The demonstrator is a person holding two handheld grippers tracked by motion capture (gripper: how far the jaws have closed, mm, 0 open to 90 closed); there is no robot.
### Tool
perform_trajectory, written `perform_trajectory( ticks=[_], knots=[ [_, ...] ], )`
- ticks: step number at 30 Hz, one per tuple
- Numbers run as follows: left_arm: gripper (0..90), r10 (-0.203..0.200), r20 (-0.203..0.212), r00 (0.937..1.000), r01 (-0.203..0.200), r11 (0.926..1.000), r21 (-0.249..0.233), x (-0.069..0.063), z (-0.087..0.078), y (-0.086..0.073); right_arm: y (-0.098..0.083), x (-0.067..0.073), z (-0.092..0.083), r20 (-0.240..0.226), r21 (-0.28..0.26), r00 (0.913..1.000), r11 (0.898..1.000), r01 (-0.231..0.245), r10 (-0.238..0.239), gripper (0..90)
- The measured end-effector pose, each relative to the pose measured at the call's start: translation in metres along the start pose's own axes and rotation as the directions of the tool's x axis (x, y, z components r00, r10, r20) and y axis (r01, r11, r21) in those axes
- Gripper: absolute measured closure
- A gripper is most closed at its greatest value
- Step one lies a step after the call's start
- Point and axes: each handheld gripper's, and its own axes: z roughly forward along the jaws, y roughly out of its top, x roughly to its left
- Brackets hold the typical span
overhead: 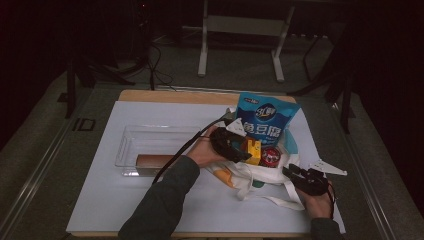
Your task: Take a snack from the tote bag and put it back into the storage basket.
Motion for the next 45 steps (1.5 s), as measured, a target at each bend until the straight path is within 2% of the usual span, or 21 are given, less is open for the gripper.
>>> perform_trajectory(
  ticks=[7, 9, 13, 14, 19, 24, 27, 31, 33, 36, 38, 40, 45],
  knots=[
    [26.2, -0.019, 0.003, 0.9998, 0.019, 0.9994, 0.028, 0.007, 0.013, 0.005, 0.0, 0.0, 0.0, -0.002, 0.001, 1.0, 1.0, -0.001, 0.001, 61.3],
    [21.9, -0.033, 0.023, 0.9992, 0.032, 0.9985, 0.045, 0.01, 0.019, 0.006, 0.0, 0.0, 0.0, -0.002, 0.001, 1.0, 1.0, -0.001, 0.001, 61.3],
    [18.9, -0.029, 0.027, 0.9992, 0.027, 0.9974, 0.067, 0.01, 0.027, 0.008, 0.0, 0.0, 0.0, -0.003, 0.001, 1.0, 1.0, -0.001, 0.001, 61.3],
    [18.6, -0.029, 0.018, 0.9994, 0.027, 0.997, 0.073, 0.01, 0.03, 0.008, 0.0, 0.0, 0.0, -0.004, 0.001, 1.0, 1.0, -0.002, 0.002, 61.3],
    [19.6, -0.046, 0.029, 0.9985, 0.044, 0.9974, 0.057, 0.011, 0.039, 0.007, 0.0, -0.001, 0.0, -0.005, 0.001, 1.0, 1.0, -0.001, 0.001, 61.3],
    [18.6, -0.05, 0.022, 0.9985, 0.049, 0.9982, 0.035, 0.008, 0.045, 0.008, 0.0, -0.001, 0.0, -0.006, 0.001, 1.0, 1.0, -0.002, 0.002, 61.3],
    [19.9, -0.047, 0.0, 0.9989, 0.047, 0.9986, 0.025, 0.004, 0.047, 0.009, 0.0, -0.001, 0.0, -0.005, 0.002, 1.0, 1.0, -0.003, 0.003, 61.3],
    [21.7, -0.041, -0.051, 0.9979, 0.042, 0.9989, 0.02, -0.003, 0.05, 0.013, 0.0, 0.0, 0.0, -0.003, 0.002, 1.0, 1.0, -0.002, 0.002, 61.2],
    [21.7, -0.025, -0.04, 0.9989, 0.026, 0.9993, 0.028, -0.004, 0.05, 0.012, 0.0, 0.0, 0.0, -0.003, 0.003, 1.0, 1.0, -0.003, 0.003, 61.2],
    [20.6, -0.028, -0.013, 0.9995, 0.029, 0.9988, 0.039, 0.0, 0.051, 0.01, 0.0, 0.0, 0.0, -0.004, 0.002, 1.0, 1.0, -0.003, 0.003, 61.2],
    [16.4, -0.015, -0.016, 0.9998, 0.016, 0.9977, 0.066, 0.0, 0.055, 0.008, 0.0, -0.001, 0.0, -0.005, 0.002, 1.0, 1.0, -0.003, 0.003, 61.2],
    [16.6, -0.01, -0.013, 0.9999, 0.011, 0.9966, 0.082, 0.0, 0.059, 0.007, 0.0, -0.001, 0.0, -0.005, 0.003, 1.0, 1.0, -0.004, 0.004, 61.1],
    [15.4, 0.006, -0.013, 0.9999, -0.005, 0.9957, 0.093, -0.001, 0.062, 0.007, 0.0, -0.001, 0.001, -0.006, 0.002, 1.0, 1.0, -0.003, 0.003, 61.1]
  ],
)
